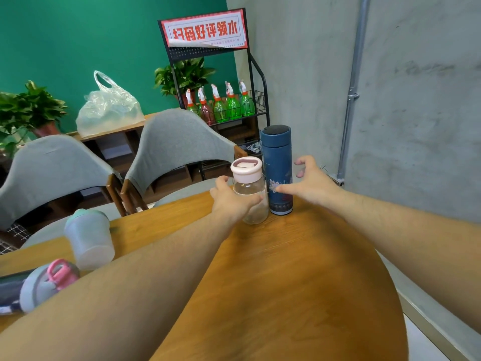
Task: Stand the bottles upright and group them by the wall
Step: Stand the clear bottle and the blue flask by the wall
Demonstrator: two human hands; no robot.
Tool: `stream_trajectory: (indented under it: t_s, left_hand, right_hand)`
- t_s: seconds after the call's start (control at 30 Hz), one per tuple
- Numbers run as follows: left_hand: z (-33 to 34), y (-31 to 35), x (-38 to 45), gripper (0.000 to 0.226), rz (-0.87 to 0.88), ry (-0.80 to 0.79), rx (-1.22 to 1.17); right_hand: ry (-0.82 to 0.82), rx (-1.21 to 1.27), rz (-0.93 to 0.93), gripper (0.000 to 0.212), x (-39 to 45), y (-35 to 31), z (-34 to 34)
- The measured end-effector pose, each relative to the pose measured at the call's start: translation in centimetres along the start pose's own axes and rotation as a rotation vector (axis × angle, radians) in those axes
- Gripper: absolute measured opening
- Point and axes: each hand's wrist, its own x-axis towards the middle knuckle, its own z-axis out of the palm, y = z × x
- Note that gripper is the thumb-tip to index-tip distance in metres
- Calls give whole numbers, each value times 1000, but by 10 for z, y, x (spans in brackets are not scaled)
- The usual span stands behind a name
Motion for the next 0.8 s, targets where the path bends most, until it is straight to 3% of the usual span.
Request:
stream_trajectory:
  t_s: [0.17, 0.33, 0.8]
  left_hand:
    - [-40, 0, -40, 71, -7, -21, -30]
    - [-96, -12, -90, 38, -35, -96, -57]
    - [-276, -83, -164, 22, -34, -55, 85]
  right_hand:
    - [31, -53, -24, 49, -38, -29, 9]
    - [-97, -99, -84, 24, -90, -70, 38]
    - [-326, -141, -269, 24, -195, -186, 150]
